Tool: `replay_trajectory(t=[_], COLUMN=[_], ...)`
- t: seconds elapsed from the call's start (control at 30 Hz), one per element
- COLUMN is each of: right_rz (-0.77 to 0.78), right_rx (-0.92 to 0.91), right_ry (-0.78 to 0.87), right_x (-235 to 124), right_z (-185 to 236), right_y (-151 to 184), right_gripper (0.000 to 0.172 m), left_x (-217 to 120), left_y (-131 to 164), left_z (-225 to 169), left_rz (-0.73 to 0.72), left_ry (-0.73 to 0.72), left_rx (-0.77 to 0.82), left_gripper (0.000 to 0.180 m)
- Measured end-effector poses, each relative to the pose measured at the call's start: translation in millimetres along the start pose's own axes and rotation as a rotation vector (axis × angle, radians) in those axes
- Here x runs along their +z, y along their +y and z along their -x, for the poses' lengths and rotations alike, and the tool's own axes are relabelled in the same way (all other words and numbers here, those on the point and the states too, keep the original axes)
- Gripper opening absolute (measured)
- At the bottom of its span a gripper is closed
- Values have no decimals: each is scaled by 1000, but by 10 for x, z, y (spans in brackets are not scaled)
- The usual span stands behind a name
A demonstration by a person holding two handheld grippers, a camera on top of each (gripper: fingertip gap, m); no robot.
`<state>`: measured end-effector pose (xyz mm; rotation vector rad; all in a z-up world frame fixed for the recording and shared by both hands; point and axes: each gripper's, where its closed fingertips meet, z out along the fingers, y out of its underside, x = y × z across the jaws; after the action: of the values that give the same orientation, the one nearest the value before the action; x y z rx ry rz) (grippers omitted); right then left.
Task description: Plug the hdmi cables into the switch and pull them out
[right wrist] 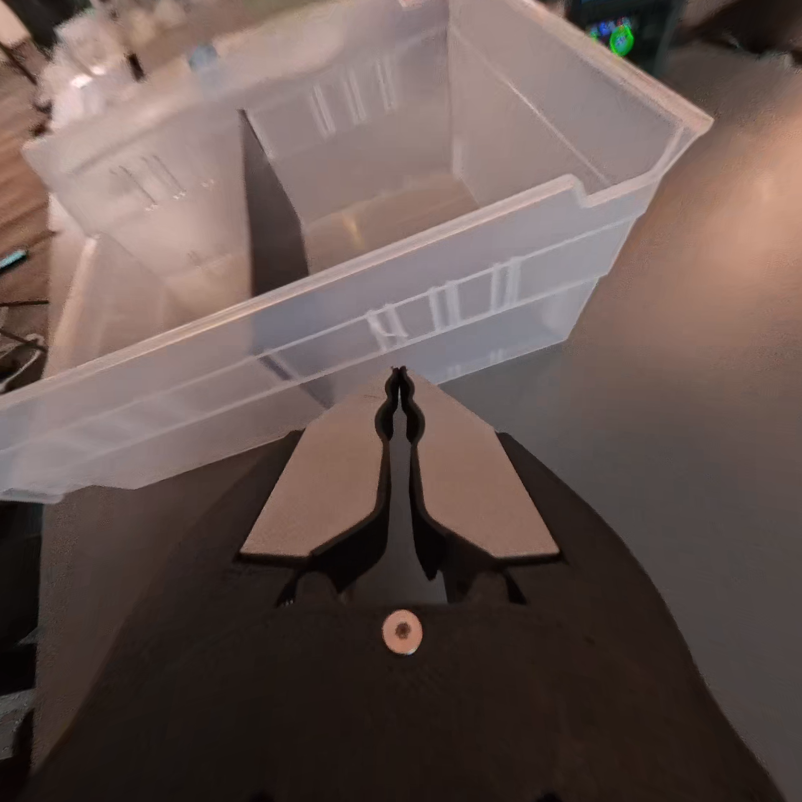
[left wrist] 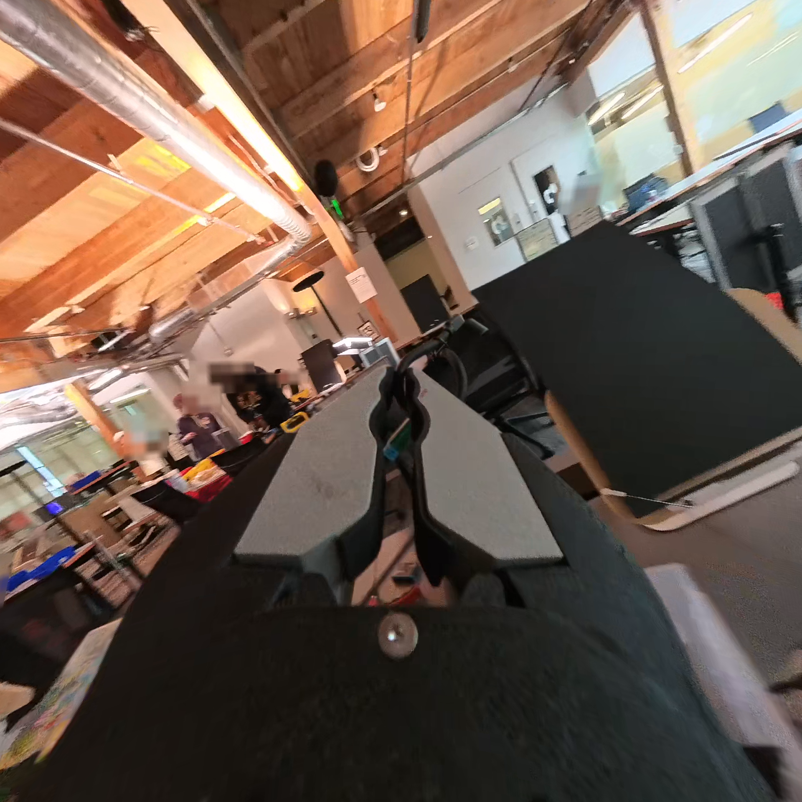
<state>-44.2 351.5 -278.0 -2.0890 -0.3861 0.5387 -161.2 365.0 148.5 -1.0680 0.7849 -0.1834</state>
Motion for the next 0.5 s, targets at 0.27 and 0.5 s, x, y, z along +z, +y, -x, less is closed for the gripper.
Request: replay_trajectory(t=[0.27,0.5], right_rz=[7,-128], right_rx=[-146,70], right_ry=[-214,-791], right_x=[-650,-1955], right_z=[113,304], right_y=[105,255], right_gripper=[23,34], left_x=[-385,-467], left_y=[-143,-315], left_z=[-1567,-2688], left_rz=[-220,-327], left_ry=[577,788], left_rx=[174,340], left_gripper=[3,3])
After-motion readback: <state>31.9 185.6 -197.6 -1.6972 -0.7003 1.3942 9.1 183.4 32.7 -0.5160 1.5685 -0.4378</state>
